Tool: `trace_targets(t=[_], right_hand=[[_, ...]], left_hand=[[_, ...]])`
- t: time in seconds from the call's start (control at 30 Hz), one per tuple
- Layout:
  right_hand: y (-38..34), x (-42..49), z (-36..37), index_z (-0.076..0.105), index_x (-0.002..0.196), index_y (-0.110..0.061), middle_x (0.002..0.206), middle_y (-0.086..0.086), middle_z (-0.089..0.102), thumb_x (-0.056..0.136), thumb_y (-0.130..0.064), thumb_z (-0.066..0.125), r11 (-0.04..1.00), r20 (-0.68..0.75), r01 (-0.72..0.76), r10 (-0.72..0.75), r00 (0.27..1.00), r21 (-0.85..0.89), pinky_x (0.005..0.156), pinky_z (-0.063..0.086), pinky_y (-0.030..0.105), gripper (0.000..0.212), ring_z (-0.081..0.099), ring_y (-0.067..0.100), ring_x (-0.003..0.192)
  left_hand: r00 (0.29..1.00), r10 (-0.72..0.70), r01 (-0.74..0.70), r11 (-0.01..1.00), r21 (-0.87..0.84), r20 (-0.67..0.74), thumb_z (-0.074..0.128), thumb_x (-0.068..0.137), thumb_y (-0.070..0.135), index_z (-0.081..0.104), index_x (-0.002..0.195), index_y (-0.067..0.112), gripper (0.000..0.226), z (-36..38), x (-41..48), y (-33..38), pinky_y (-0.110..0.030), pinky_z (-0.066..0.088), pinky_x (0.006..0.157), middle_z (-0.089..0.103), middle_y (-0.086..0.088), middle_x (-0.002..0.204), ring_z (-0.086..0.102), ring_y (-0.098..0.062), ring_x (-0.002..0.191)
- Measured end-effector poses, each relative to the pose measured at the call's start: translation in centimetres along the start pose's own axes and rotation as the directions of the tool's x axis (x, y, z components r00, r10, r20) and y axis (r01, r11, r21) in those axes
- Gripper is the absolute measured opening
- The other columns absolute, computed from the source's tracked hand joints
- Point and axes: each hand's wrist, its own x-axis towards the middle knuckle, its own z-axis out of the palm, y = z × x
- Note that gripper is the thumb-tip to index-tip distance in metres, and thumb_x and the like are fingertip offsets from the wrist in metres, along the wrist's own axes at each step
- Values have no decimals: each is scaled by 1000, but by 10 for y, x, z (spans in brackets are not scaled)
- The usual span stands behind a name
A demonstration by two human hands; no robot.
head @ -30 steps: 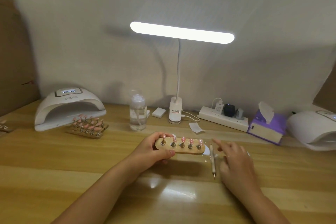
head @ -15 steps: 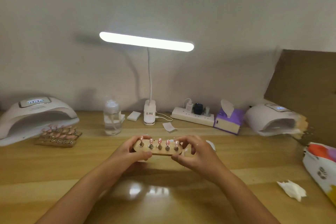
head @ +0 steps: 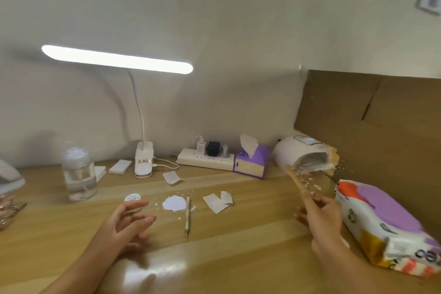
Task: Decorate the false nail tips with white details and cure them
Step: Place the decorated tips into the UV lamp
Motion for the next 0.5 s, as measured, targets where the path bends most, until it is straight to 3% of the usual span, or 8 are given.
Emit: trace_targets(t=[0.13,0.2,0.33,0.37,0.43,0.5], right_hand=[[1,27,22,41,121,-1,82,11,64,97,-20,63,989,-118,-33,50,992,141,39,48,21,37,61,13,46],[4,44,33,42,131,3,88,14,64,100,-21,59,978,-148,-90,119,982,189,35,45,17,43,56,6,37],[6,73,45,43,137,0,124,22,61,97,-18,60,983,-293,-63,113,949,173,38,45,21,48,61,22,58],[5,78,47,45,136,0,125,23,60,95,-14,61,983,-317,-62,115,941,174,44,51,26,47,64,28,66],[2,87,52,42,139,0,130,24,58,91,-14,63,980,-345,-106,160,925,169,75,59,43,54,67,34,94],[0,95,57,29,145,2,139,25,51,92,-15,65,969,-370,-157,219,903,190,97,49,49,66,59,33,112]], left_hand=[[999,15,-15,1000,25,29,66,85,-3,64,111,12,31,-1,1,-6,-23,49,48,71,-21,98,60,-15,55],[999,18,-19,999,27,30,65,85,-3,65,110,11,29,-4,4,-8,-24,50,48,72,-21,96,59,-17,55],[999,45,-45,999,15,24,59,88,-10,65,109,4,26,-6,6,-9,-24,47,42,70,-22,84,54,-22,48],[998,56,-56,998,14,26,57,89,-11,65,108,2,25,-6,7,-10,-23,44,40,69,-22,81,53,-23,46],[997,71,-71,997,17,16,54,90,-13,65,106,0,23,-4,8,-10,-19,40,39,68,-24,76,51,-22,43],[995,96,-96,995,17,15,52,91,-14,65,102,-1,22,-6,9,-12,-14,36,38,67,-25,72,49,-18,40]])
